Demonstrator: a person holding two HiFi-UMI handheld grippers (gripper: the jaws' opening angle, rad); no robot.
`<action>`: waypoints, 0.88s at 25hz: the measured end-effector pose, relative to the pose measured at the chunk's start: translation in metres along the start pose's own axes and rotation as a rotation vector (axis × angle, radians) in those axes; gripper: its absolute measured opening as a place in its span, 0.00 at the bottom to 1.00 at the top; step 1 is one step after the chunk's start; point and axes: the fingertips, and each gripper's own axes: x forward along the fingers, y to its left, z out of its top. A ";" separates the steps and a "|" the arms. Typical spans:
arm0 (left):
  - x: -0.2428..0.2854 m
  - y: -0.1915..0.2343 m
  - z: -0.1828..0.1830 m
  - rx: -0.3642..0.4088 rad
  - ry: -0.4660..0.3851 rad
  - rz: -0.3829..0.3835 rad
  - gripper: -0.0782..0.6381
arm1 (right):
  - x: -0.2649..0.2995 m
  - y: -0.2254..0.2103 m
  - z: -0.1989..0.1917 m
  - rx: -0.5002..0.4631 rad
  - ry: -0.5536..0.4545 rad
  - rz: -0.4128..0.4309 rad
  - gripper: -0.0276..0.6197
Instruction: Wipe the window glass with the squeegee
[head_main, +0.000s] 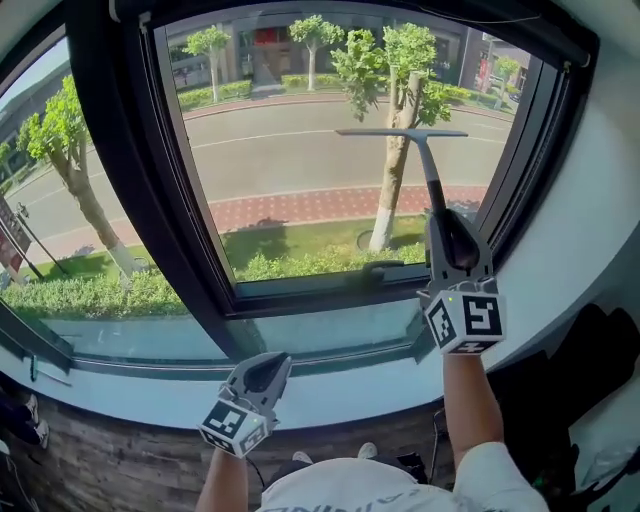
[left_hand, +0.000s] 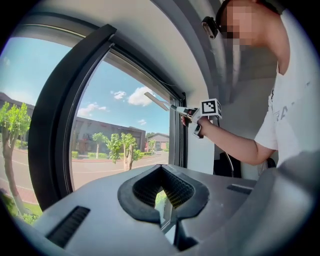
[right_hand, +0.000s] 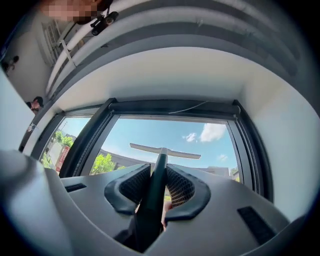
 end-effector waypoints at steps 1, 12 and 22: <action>0.003 -0.004 0.000 0.001 0.001 -0.004 0.13 | 0.013 -0.005 0.015 -0.009 -0.025 -0.013 0.19; 0.007 -0.014 -0.003 -0.001 0.010 -0.010 0.13 | 0.106 -0.047 0.102 -0.051 -0.114 -0.070 0.19; 0.002 -0.004 -0.004 -0.007 0.020 -0.004 0.13 | 0.140 -0.062 0.132 -0.071 -0.142 -0.083 0.19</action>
